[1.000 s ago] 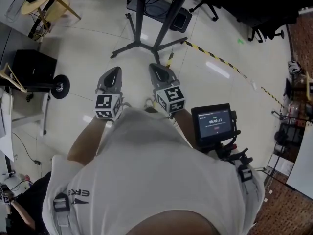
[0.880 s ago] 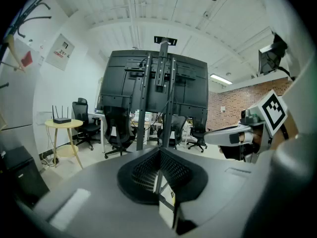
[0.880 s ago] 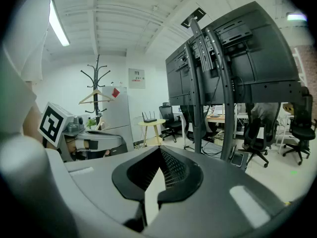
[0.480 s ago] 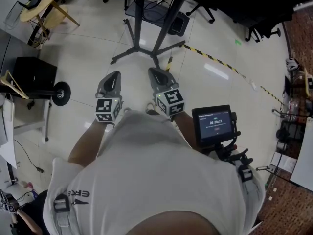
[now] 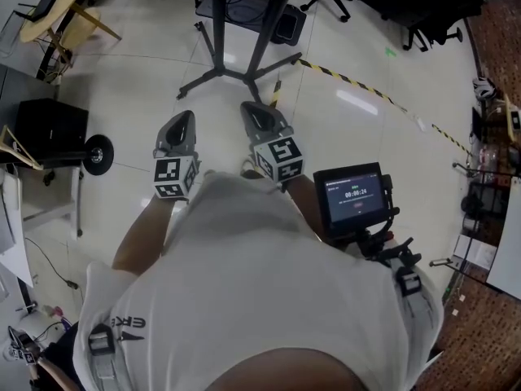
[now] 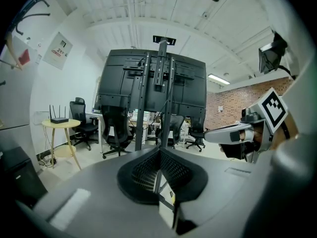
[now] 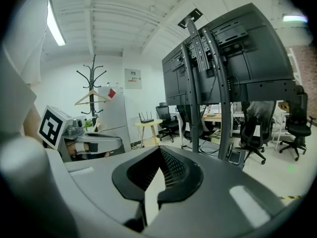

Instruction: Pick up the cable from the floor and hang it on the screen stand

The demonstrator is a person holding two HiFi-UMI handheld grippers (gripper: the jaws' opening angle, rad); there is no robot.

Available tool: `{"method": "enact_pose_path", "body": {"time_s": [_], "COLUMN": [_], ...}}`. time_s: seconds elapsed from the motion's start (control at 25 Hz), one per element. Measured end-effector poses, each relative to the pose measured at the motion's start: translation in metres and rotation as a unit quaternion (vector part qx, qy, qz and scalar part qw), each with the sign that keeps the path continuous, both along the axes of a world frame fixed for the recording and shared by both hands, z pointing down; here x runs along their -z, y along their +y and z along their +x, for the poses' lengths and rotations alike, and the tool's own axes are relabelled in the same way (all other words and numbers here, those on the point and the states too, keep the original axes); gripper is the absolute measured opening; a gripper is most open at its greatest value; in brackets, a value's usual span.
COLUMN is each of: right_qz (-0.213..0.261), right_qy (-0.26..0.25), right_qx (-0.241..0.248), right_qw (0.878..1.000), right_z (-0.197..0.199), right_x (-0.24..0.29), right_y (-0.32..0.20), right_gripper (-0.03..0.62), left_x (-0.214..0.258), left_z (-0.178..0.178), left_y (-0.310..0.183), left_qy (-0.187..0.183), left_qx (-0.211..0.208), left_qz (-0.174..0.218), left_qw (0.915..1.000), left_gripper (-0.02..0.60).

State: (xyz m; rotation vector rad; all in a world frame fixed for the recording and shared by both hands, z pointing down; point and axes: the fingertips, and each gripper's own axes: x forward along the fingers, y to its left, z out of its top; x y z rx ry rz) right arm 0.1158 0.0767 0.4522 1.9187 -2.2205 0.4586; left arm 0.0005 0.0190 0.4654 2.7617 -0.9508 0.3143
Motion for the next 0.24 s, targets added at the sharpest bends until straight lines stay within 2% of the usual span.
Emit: {"method": "enact_pose_path", "body": {"time_s": [0.24], "right_qz": [-0.001], "right_qy": [-0.004], "right_qx": [-0.001], "right_qw": [1.000], "right_z": [0.0011], "right_x": [-0.0049], "right_y": [0.0046], "right_gripper": [0.012], "left_x": [-0.0079], "left_z": [-0.0002], "left_y": [0.0069], "left_qy": [-0.003], "left_qx": [0.000], "left_qz": [-0.010], "left_qw": [0.9999], "left_gripper": [0.002]}}
